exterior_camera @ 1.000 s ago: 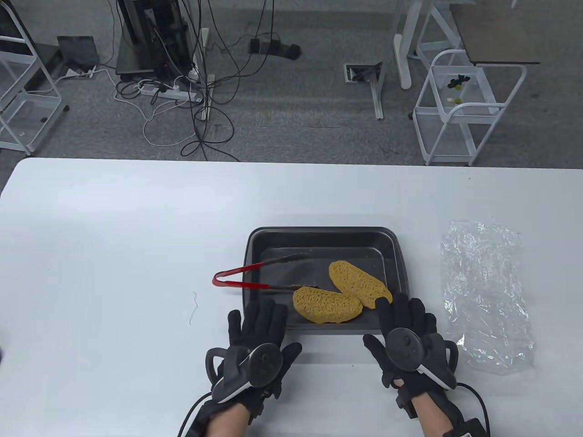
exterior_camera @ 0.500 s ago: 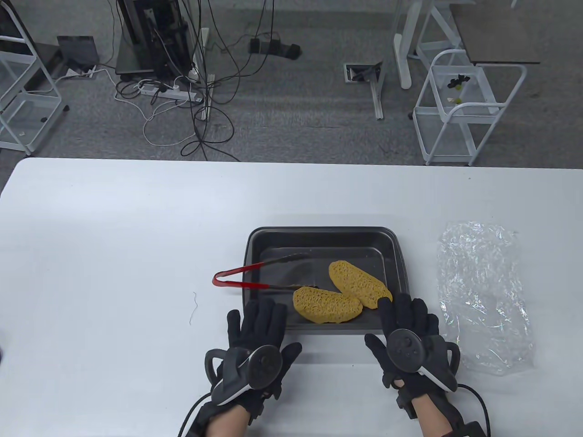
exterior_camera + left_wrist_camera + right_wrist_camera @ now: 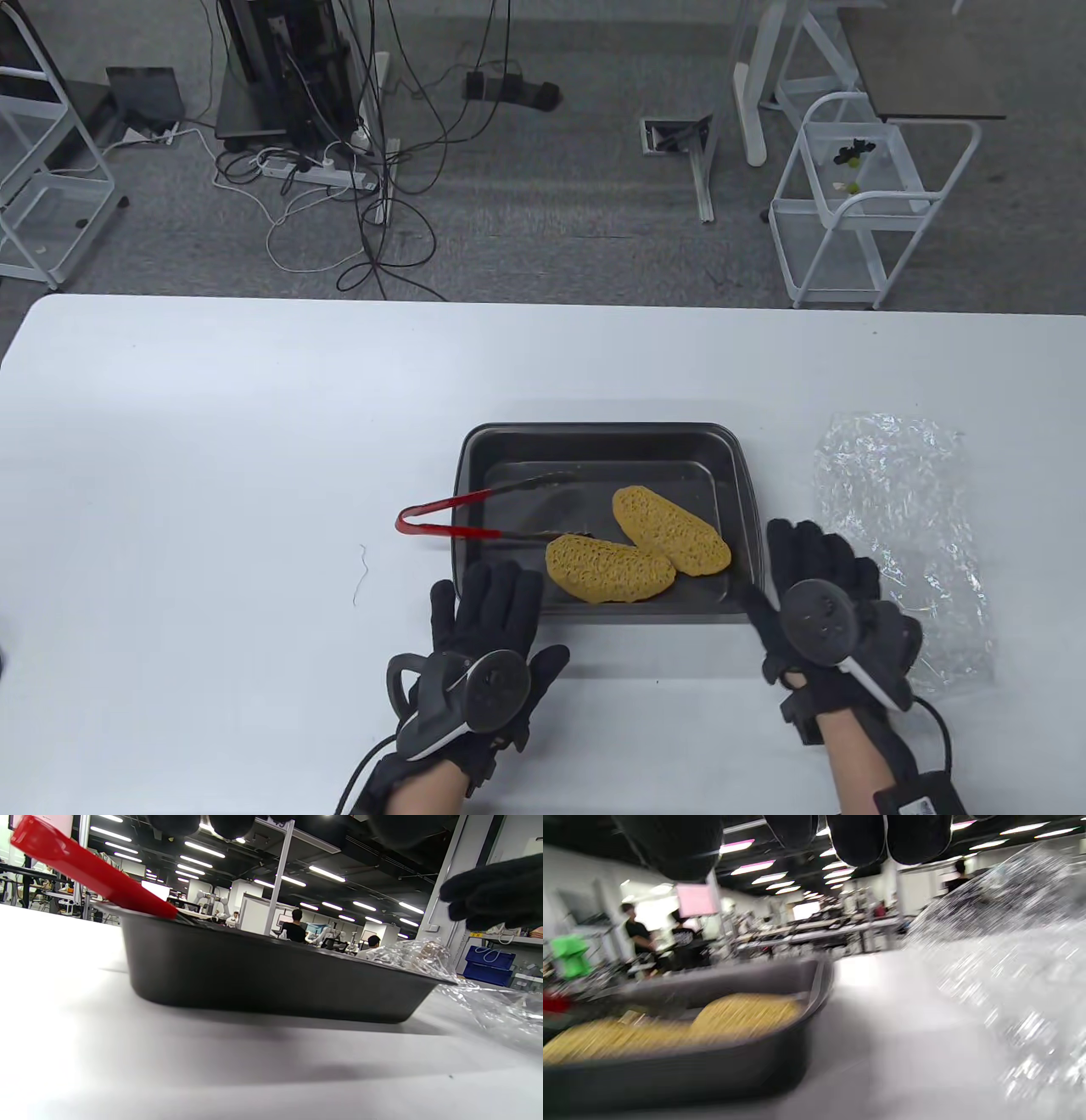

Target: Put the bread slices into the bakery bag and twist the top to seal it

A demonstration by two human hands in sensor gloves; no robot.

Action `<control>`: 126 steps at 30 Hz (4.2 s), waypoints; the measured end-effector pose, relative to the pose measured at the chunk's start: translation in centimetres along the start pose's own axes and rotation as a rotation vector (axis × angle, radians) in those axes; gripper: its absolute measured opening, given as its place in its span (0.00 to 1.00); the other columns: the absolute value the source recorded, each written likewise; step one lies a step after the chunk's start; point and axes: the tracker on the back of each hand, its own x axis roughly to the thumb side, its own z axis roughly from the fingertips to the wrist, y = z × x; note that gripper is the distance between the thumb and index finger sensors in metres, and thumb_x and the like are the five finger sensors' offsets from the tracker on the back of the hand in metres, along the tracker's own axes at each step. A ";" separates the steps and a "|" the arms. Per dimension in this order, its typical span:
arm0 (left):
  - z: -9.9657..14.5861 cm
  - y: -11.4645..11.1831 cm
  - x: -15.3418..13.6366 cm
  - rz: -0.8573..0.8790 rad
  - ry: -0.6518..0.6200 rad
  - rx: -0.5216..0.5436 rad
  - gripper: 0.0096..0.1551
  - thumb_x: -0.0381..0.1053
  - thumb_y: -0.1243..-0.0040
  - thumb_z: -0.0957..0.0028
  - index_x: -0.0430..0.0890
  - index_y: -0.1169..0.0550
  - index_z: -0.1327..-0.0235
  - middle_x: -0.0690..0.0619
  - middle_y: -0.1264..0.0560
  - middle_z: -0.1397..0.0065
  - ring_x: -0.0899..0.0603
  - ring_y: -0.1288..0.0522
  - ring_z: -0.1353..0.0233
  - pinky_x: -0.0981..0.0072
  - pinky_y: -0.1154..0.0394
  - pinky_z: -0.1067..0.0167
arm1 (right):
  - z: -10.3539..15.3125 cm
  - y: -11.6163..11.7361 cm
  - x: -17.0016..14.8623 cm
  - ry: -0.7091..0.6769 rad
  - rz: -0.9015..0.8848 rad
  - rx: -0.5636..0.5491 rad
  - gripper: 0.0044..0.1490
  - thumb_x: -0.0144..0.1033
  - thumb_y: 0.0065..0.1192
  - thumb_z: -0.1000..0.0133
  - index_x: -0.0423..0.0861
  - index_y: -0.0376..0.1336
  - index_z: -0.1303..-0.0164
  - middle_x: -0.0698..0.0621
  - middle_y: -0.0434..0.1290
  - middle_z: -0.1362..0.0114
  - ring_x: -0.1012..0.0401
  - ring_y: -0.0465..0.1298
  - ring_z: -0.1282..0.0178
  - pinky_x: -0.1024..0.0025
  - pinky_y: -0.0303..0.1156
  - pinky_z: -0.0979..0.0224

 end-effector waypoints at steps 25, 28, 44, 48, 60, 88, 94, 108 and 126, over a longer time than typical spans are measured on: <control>-0.2 -0.6 1.4 -0.012 -0.046 -0.042 0.50 0.73 0.50 0.46 0.53 0.49 0.17 0.45 0.48 0.12 0.29 0.46 0.13 0.27 0.57 0.21 | -5.4 7.4 -21.6 0.659 -0.306 0.309 0.50 0.52 0.70 0.46 0.36 0.54 0.24 0.28 0.34 0.15 0.27 0.35 0.19 0.26 0.36 0.26; -0.2 -0.7 1.5 -0.006 -0.048 -0.045 0.50 0.73 0.50 0.46 0.53 0.49 0.17 0.44 0.47 0.12 0.29 0.46 0.14 0.27 0.57 0.21 | -5.6 7.5 -20.9 0.648 -0.293 0.249 0.31 0.38 0.72 0.46 0.35 0.66 0.37 0.29 0.43 0.15 0.27 0.41 0.18 0.26 0.39 0.25; 0.1 0.9 -0.5 0.062 0.016 0.052 0.45 0.70 0.51 0.44 0.52 0.44 0.18 0.44 0.42 0.13 0.30 0.42 0.15 0.28 0.55 0.21 | -3.0 -4.9 -8.2 0.083 -0.037 -0.330 0.26 0.31 0.72 0.49 0.32 0.69 0.45 0.31 0.52 0.17 0.29 0.51 0.18 0.27 0.45 0.25; 0.4 1.9 -2.3 0.121 0.068 0.114 0.40 0.64 0.52 0.42 0.51 0.43 0.18 0.44 0.41 0.14 0.30 0.40 0.15 0.28 0.55 0.21 | -0.1 -7.3 -1.8 -0.173 0.170 -0.474 0.26 0.32 0.72 0.50 0.35 0.69 0.44 0.33 0.52 0.16 0.30 0.52 0.18 0.27 0.45 0.24; 1.3 3.4 -2.7 0.413 -0.196 0.121 0.56 0.75 0.37 0.53 0.59 0.48 0.17 0.48 0.46 0.11 0.32 0.44 0.12 0.28 0.57 0.19 | 7.8 -6.6 9.4 -0.844 0.579 -0.578 0.25 0.36 0.71 0.52 0.46 0.71 0.44 0.40 0.55 0.15 0.36 0.55 0.16 0.30 0.47 0.21; 2.9 5.2 -2.5 0.384 0.148 0.446 0.27 0.61 0.47 0.42 0.44 0.19 0.44 0.54 0.09 0.60 0.50 0.10 0.66 0.50 0.23 0.30 | 6.1 -3.5 11.5 -0.496 0.302 -0.564 0.55 0.56 0.61 0.47 0.45 0.42 0.17 0.33 0.46 0.13 0.30 0.51 0.17 0.24 0.41 0.25; 3.6 6.2 -3.1 0.266 0.228 0.550 0.28 0.59 0.47 0.41 0.41 0.21 0.41 0.53 0.08 0.57 0.50 0.09 0.65 0.51 0.24 0.30 | 7.8 -2.4 12.2 -0.424 -0.151 -0.406 0.65 0.70 0.54 0.48 0.39 0.37 0.16 0.28 0.43 0.14 0.24 0.50 0.18 0.21 0.42 0.27; 4.0 6.6 1.3 -0.069 0.261 0.594 0.28 0.58 0.45 0.40 0.39 0.22 0.40 0.52 0.08 0.55 0.51 0.08 0.64 0.50 0.24 0.30 | 8.8 2.8 18.1 -0.232 -0.419 -0.002 0.74 0.69 0.69 0.50 0.26 0.40 0.21 0.20 0.47 0.20 0.19 0.57 0.26 0.21 0.51 0.31; 3.4 5.9 2.4 -0.090 0.296 0.501 0.27 0.59 0.42 0.41 0.44 0.22 0.37 0.54 0.09 0.53 0.51 0.09 0.60 0.48 0.27 0.27 | 6.3 3.6 12.8 -0.053 0.029 -0.342 0.28 0.41 0.70 0.49 0.29 0.82 0.62 0.32 0.79 0.34 0.32 0.78 0.35 0.26 0.57 0.31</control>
